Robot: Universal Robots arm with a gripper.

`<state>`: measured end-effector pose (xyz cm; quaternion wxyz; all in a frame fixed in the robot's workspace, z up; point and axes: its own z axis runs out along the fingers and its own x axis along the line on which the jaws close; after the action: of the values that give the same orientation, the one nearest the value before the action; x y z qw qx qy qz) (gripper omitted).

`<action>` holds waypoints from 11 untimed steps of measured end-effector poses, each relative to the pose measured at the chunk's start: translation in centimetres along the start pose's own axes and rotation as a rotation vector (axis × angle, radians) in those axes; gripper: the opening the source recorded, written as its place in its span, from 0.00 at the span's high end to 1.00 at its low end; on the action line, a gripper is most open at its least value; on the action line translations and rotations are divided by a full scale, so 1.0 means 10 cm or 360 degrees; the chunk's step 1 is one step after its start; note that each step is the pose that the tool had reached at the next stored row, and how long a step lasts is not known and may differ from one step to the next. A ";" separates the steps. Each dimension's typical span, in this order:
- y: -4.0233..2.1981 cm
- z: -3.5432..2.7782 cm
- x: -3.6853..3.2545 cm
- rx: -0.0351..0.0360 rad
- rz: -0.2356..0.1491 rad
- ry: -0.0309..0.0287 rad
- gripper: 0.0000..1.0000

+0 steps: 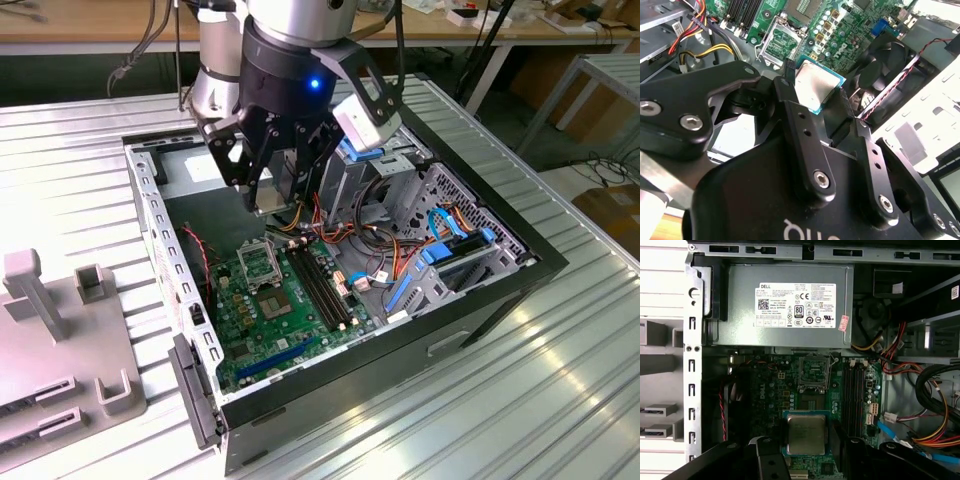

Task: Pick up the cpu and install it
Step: 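Place the cpu into insertion slot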

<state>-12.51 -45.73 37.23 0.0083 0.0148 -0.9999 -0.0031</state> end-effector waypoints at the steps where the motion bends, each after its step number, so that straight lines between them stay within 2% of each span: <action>1: -0.001 0.001 0.000 0.0000 0.0000 0.00000 0.53; 11: -0.008 0.023 0.000 0.0000 0.0000 -0.00001 0.53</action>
<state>-12.50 -45.81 37.00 0.0082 0.0148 -0.9999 -0.0032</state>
